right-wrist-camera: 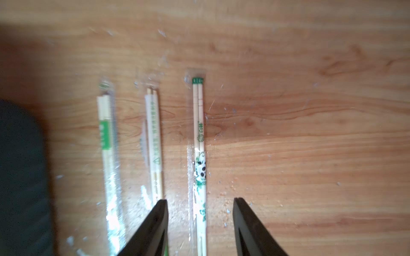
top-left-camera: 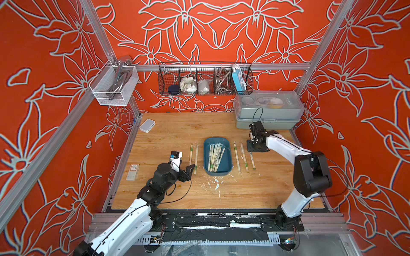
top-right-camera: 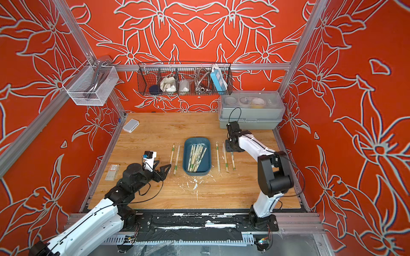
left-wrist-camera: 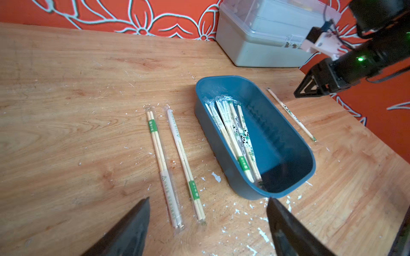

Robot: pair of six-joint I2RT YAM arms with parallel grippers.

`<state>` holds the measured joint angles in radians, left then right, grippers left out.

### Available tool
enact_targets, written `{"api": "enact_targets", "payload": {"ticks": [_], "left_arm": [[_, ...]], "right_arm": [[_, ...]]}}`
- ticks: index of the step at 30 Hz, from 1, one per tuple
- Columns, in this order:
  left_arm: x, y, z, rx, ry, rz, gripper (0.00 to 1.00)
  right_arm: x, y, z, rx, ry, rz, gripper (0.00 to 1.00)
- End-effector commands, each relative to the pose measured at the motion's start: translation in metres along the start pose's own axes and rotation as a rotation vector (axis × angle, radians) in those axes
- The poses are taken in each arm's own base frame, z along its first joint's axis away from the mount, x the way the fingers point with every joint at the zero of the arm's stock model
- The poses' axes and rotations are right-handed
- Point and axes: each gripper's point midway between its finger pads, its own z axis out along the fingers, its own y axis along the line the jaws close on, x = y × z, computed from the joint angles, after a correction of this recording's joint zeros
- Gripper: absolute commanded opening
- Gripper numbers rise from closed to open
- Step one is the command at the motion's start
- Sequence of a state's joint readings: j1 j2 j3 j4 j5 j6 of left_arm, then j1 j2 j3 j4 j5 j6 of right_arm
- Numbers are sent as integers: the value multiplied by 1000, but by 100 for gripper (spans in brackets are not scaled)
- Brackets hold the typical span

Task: Take the paired disposable chopsticks out of the storage box
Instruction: Place the paired disposable chopsticks at the center of the board, then pick up the paired disposable chopsticks from the storage box.

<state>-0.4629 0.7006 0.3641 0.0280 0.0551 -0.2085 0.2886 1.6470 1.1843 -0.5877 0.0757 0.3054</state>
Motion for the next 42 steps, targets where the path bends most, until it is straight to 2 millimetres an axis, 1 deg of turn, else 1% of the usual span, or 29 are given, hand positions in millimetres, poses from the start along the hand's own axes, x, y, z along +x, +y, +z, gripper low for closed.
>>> {"api": "enact_targets", "payload": {"ticks": [1, 3, 6, 8, 9, 11, 13, 16, 19, 22, 24, 26, 28, 30, 36, 42], "left_arm": [[-23, -16, 9, -53, 56, 13, 76], [-31, -36, 22, -56, 140, 45, 73], [-30, -59, 51, -21, 269, -14, 64], [-30, -72, 70, -1, 342, -43, 62], [-28, -75, 80, -12, 390, -46, 62], [-19, -78, 99, -37, 474, -26, 57], [-13, -80, 115, -56, 542, -16, 48], [-6, -83, 138, -68, 596, -6, 48], [2, -85, 156, -77, 641, 13, 48], [15, -84, 173, -91, 689, 33, 46], [21, -82, 180, -103, 718, 39, 44], [28, -77, 187, -134, 747, 48, 44], [33, -71, 192, -165, 763, 56, 41], [34, -66, 195, -193, 770, 59, 40], [38, -50, 203, -244, 786, 57, 41], [46, -43, 213, -245, 813, 53, 42]], "right_arm": [[10, 12, -26, -89, -66, 0, 55], [14, 30, -38, -179, -157, -38, 58], [27, 47, -51, -248, -270, -83, 60], [34, 52, -59, -258, -339, -105, 59], [39, 53, -61, -263, -378, -111, 60], [48, 53, -66, -270, -438, -114, 59], [55, 53, -71, -283, -506, -123, 60], [63, 47, -73, -285, -605, -109, 60], [61, 43, -81, -279, -658, -100, 61], [60, 37, -85, -257, -688, -79, 61], [60, 35, -86, -250, -698, -69, 61], [59, 35, -87, -254, -702, -65, 60], [59, 35, -87, -252, -699, -64, 60], [58, 35, -87, -252, -695, -64, 61], [58, 36, -85, -251, -681, -66, 61], [58, 37, -86, -252, -680, -67, 61]]}}
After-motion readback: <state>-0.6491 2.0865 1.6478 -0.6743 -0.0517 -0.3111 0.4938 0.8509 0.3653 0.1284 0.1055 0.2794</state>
